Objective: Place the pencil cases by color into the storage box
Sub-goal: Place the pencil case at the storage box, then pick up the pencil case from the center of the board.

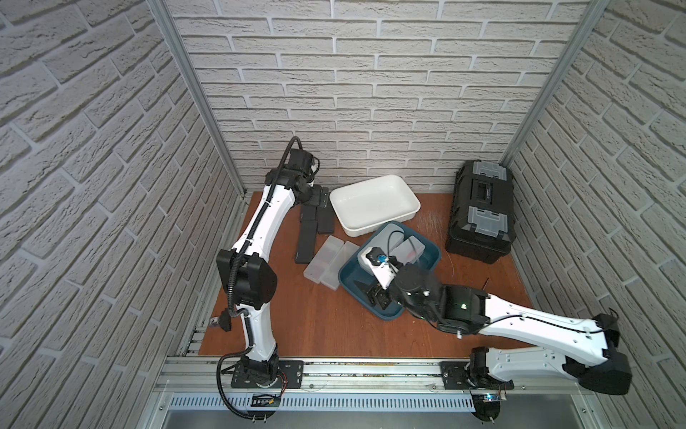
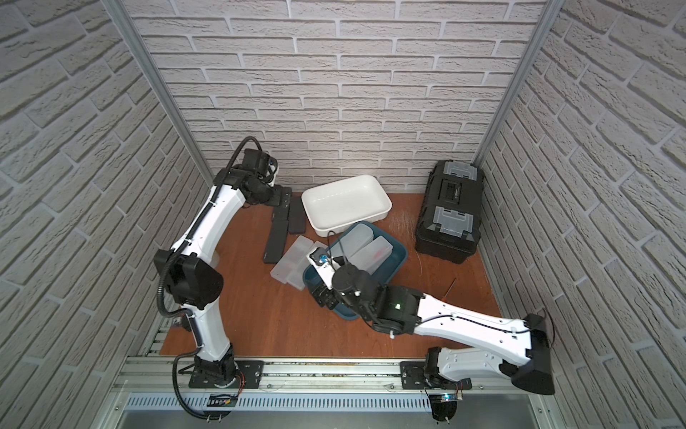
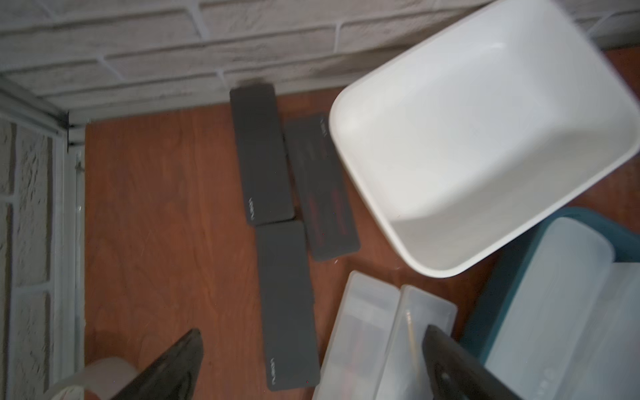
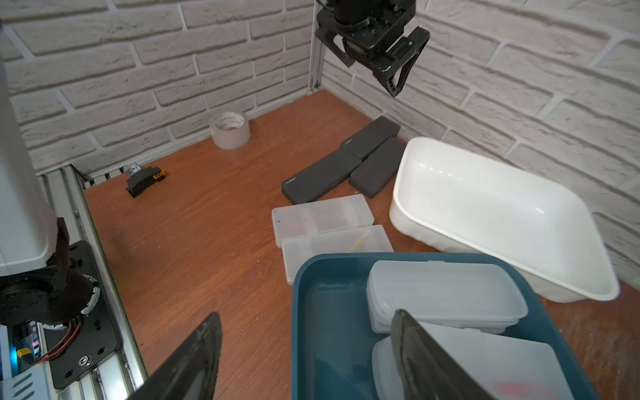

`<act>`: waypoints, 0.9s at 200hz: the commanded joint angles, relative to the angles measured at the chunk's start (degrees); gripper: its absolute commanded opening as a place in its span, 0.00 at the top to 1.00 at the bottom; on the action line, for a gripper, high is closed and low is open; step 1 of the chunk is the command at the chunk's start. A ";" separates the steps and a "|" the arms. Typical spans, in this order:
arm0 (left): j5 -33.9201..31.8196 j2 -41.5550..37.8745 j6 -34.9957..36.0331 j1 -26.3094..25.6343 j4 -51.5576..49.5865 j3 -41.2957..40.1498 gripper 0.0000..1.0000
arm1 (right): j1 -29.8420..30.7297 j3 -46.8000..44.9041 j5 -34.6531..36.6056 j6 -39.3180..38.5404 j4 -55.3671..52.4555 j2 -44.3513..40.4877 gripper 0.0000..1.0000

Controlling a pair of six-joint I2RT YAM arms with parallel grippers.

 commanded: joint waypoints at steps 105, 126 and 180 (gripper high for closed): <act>5.58 -3.50 3.58 1.91 0.29 -21.45 0.08 | -8.05 16.85 -15.83 6.50 -1.59 29.95 0.24; 7.23 -3.03 6.34 0.33 -0.41 -22.68 0.09 | -9.61 14.18 -16.62 5.99 0.02 28.47 0.24; 7.81 -1.99 12.27 -2.32 1.71 -26.24 0.11 | -13.46 5.72 -17.16 4.10 5.92 21.59 0.24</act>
